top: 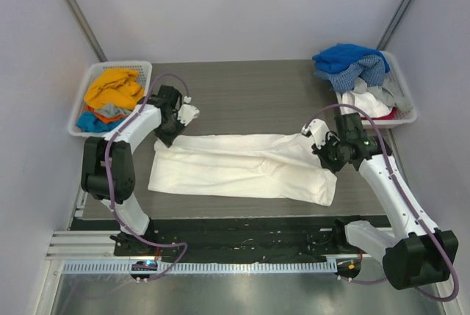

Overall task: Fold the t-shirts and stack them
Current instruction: Fold the other side of the tshirt into a rectangle

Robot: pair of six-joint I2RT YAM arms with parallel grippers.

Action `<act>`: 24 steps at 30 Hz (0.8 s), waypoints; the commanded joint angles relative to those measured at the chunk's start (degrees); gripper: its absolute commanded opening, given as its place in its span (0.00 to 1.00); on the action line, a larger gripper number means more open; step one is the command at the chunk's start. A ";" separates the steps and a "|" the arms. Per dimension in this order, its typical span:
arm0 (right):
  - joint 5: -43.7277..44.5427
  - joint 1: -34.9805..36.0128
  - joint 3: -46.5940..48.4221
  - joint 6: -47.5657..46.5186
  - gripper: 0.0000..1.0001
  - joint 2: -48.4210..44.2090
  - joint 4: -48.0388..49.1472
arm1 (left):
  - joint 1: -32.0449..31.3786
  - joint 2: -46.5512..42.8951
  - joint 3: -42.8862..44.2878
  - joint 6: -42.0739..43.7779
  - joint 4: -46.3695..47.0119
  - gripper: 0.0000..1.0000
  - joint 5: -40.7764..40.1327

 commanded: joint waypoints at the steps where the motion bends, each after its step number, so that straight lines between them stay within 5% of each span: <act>1: 0.46 0.36 2.44 -1.24 0.01 -2.35 -4.02 | -0.29 -0.06 1.04 0.27 0.72 0.00 -1.02; 17: 0.72 0.71 -3.36 -4.39 0.04 -0.78 -3.68 | -0.82 -0.50 -1.43 0.18 1.24 0.00 -1.29; 18: 1.16 0.72 -3.71 -4.84 0.06 -0.60 -3.76 | -0.91 -0.50 -1.43 0.18 1.24 0.00 -1.37; 22: 1.95 0.71 -5.99 -6.42 0.44 0.72 -2.71 | -0.91 -0.15 -1.25 0.27 1.16 0.00 -1.38; 24: 2.13 0.63 -6.61 -7.12 0.50 0.72 -2.45 | -1.00 -0.15 -1.34 0.27 1.07 0.00 -1.55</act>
